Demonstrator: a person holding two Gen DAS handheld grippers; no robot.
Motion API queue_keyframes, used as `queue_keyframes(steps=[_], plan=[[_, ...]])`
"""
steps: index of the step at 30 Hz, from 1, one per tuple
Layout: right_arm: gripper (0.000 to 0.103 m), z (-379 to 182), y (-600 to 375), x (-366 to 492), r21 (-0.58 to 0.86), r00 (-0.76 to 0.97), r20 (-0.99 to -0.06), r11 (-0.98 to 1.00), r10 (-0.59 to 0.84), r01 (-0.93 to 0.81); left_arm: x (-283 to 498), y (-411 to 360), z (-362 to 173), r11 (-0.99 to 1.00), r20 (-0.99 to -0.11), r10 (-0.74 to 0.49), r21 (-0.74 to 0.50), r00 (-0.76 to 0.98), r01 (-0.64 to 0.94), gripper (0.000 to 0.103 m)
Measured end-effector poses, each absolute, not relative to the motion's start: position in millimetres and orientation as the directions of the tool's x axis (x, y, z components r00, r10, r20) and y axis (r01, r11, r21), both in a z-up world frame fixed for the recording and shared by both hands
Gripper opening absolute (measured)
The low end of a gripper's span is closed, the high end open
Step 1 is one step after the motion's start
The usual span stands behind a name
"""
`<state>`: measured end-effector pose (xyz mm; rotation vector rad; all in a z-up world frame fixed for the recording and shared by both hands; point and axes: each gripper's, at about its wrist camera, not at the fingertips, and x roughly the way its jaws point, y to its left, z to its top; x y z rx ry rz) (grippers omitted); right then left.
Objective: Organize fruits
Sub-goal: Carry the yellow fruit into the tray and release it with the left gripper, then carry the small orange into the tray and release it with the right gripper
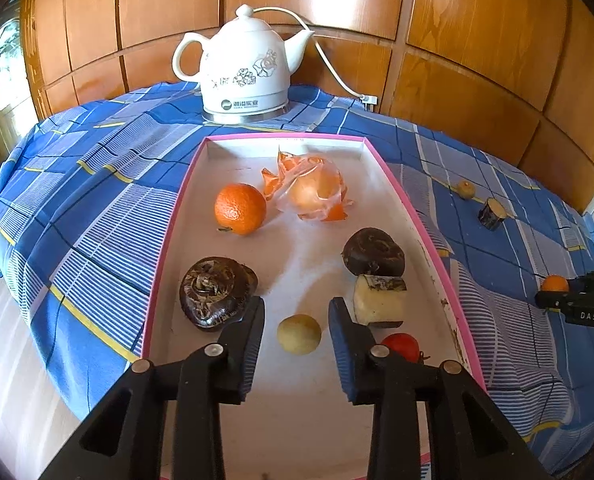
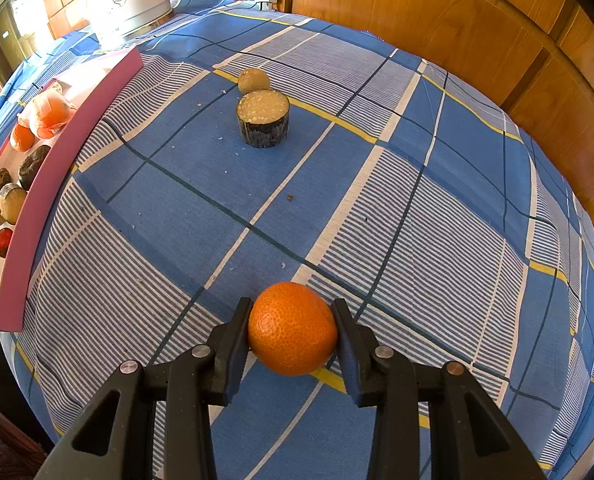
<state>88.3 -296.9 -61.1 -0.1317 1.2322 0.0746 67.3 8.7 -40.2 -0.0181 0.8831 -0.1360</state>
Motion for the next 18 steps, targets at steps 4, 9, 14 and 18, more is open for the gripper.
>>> queue_keyframes(steps=[4, 9, 14, 18], plan=[[0.039, -61, -297, 88, -0.061, 0.332, -0.943, 0.99, -0.015, -0.128, 67, 10, -38, 0.991, -0.764, -0.128, -0.073, 0.633, 0.112, 0.034], [0.039, -61, -297, 88, -0.061, 0.332, -0.943, 0.99, -0.015, -0.128, 66, 10, -34, 0.991, -0.757, -0.128, -0.072, 0.641, 0.114, 0.034], [0.039, -60, -296, 89, -0.067, 0.334, -0.942, 0.989, -0.019, -0.131, 65, 17, -30, 0.992, -0.752, -0.118, -0.069, 0.649, 0.102, 0.034], [0.039, -59, -295, 89, -0.07, 0.337, -0.941, 0.989, -0.022, -0.13, 67, 30, -26, 0.995, -0.748, -0.095, -0.069, 0.656, 0.067, 0.04]])
